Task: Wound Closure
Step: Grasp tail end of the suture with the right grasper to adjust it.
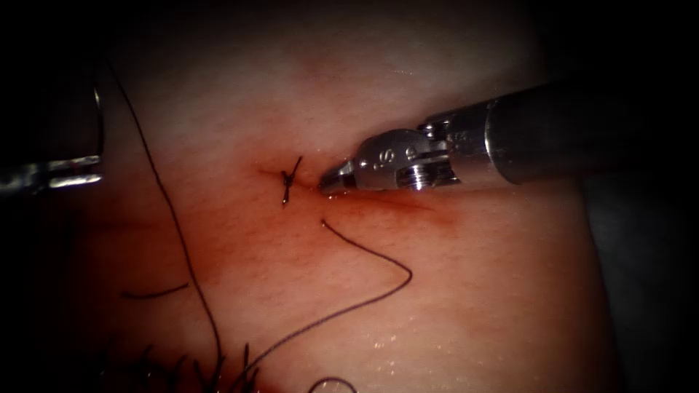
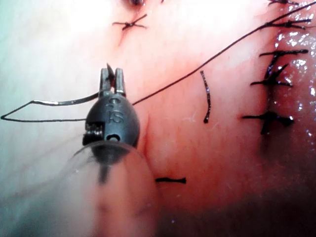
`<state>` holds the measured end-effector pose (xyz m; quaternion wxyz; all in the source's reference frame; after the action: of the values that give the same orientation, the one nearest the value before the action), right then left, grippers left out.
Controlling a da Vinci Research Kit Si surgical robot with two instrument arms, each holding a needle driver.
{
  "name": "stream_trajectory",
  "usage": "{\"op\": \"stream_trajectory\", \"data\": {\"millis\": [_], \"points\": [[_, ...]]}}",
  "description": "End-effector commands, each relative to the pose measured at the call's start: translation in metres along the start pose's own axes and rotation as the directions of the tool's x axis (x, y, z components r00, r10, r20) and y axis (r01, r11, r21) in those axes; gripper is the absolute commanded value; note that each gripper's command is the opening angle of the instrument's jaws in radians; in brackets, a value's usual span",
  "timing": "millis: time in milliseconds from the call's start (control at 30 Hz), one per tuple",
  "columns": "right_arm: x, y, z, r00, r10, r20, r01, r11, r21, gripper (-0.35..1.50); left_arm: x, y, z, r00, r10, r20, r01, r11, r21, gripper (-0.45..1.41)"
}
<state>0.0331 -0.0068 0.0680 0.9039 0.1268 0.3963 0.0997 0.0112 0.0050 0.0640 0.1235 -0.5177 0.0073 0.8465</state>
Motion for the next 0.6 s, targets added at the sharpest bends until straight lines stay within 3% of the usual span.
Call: {"op": "stream_trajectory", "data": {"millis": [33,100,233,367,433,600], "points": [[-0.0005,0.0007,0.0001,0.996,0.066,-0.061,-0.068,0.997,-0.034,-0.35,-0.0003,0.0000,0.0008,1.000,0.000,-0.001,0.000,1.000,0.001,-0.45],[-0.0006,0.0009,-0.0001,0.987,0.128,-0.101,-0.134,0.990,-0.047,-0.35,-0.0003,0.0000,0.0009,1.000,0.000,-0.001,0.000,1.000,0.001,-0.45],[-0.0010,0.0014,0.0001,0.924,0.326,-0.199,-0.348,0.933,-0.088,-0.35,-0.0003,0.0001,0.0010,1.000,0.000,0.000,0.000,1.000,0.002,-0.45],[-0.0007,0.0026,-0.0004,0.806,0.513,-0.296,-0.565,0.816,-0.121,-0.35,-0.0003,0.0001,0.0012,1.000,0.001,-0.001,-0.001,1.000,0.000,-0.45],[-0.0003,0.0033,-0.0009,0.764,0.557,-0.325,-0.616,0.779,-0.114,-0.35,-0.0003,0.0002,0.0014,1.000,0.002,-0.001,-0.002,1.000,-0.003,-0.45],[0.0005,0.0047,-0.0022,0.720,0.584,-0.375,-0.666,0.732,-0.139,-0.35,-0.0005,0.0003,0.0019,1.000,0.003,0.005,-0.003,1.000,-0.007,-0.45]]}}
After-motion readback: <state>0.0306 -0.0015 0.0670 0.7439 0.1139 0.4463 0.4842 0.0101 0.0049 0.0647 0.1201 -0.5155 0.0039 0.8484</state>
